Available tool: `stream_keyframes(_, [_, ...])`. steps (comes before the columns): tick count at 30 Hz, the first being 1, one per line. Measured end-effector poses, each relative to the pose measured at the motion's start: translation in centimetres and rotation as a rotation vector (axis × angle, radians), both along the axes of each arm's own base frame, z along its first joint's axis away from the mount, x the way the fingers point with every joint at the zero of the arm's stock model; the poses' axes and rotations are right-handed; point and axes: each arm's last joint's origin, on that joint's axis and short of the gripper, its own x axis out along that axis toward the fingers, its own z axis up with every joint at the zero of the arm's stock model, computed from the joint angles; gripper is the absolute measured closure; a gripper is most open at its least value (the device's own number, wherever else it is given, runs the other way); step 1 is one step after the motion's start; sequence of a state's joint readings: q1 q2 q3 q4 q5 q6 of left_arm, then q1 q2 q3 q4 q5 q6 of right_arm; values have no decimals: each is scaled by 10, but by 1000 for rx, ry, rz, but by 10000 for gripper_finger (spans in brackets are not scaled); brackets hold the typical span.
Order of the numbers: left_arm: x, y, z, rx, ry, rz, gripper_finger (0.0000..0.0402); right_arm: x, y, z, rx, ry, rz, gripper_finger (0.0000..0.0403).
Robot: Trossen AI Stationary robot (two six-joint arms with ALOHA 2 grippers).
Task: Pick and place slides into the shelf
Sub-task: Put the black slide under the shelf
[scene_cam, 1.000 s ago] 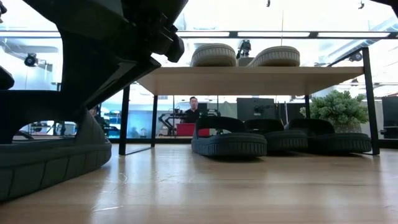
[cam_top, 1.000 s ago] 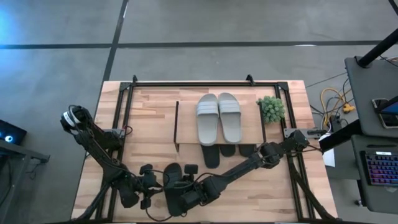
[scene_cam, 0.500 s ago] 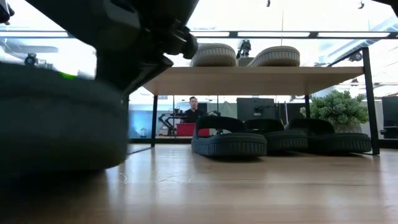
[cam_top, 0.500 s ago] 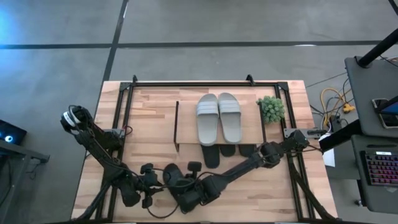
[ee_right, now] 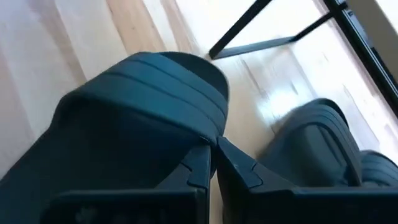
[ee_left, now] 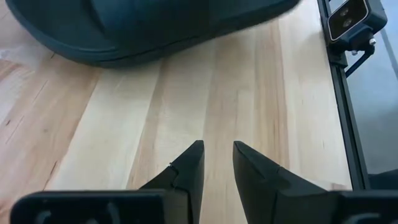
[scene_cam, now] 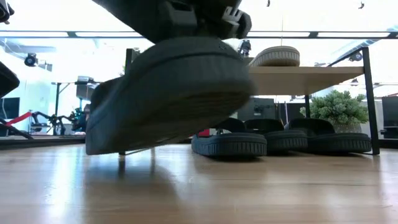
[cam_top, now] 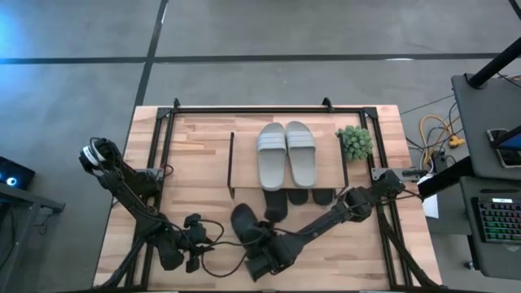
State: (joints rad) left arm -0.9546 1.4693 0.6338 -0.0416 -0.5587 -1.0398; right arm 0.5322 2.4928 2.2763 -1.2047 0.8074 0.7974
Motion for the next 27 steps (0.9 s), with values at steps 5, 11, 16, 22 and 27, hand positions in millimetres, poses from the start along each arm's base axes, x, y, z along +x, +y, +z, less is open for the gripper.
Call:
stream_keyframes(5, [0,0,0,0,0,0,331,-5,-3,0,-1,-12,-73,392])
stream_keyframes(11, [0,0,0,0,0,0,331,-7,-15,1,-16,-94,-223,392])
stream_keyframes(16, [0,0,0,-5,-3,-1,331,-4,-23,0,-4,-115,-269,392])
stream_keyframes(22, [0,0,0,-7,-5,0,331,6,-41,-12,-17,-102,-321,392])
stream_keyframes(27, [0,-1,0,-8,-4,0,331,11,-49,-18,35,-88,-359,387])
